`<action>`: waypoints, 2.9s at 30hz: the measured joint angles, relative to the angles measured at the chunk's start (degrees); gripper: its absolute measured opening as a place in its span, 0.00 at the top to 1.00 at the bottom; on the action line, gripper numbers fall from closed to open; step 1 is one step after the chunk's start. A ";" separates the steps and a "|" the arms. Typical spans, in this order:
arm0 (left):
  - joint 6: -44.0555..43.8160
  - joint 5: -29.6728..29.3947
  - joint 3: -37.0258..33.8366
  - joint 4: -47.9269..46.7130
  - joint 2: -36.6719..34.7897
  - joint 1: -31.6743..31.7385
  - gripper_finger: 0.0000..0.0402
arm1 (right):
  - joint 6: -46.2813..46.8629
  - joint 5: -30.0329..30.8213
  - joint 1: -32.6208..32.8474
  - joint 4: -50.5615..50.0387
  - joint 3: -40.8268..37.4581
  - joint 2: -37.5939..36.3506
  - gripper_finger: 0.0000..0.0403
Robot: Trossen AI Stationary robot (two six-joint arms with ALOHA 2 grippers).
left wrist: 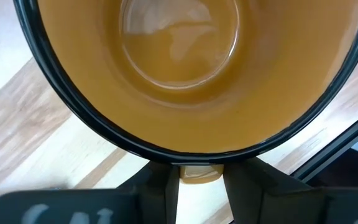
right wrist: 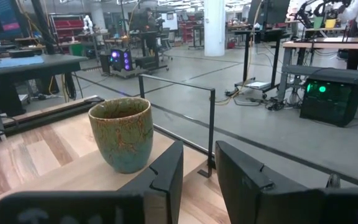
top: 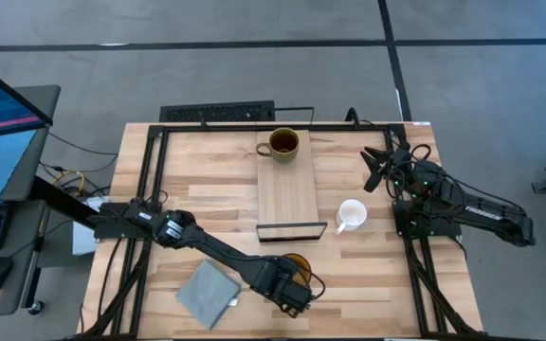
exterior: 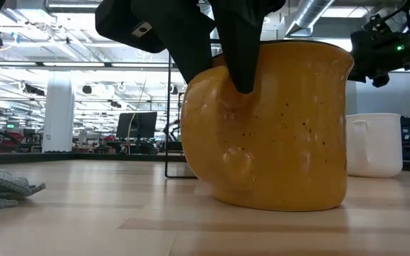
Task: Stack small to large cups/mugs on shelf
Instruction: Put the yellow mug on the shelf
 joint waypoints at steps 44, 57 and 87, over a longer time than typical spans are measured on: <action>14.44 -12.85 2.80 -11.16 -20.27 3.49 0.79 | -0.50 0.00 0.01 -1.40 -0.02 -0.01 0.71; 23.12 -10.39 2.90 -10.52 -20.90 8.71 0.79 | -0.96 0.02 -0.03 -5.79 -0.02 0.01 0.71; 10.86 -19.42 2.19 -3.92 -8.77 0.47 0.79 | -0.07 0.02 -0.03 -7.42 -0.02 -0.01 0.71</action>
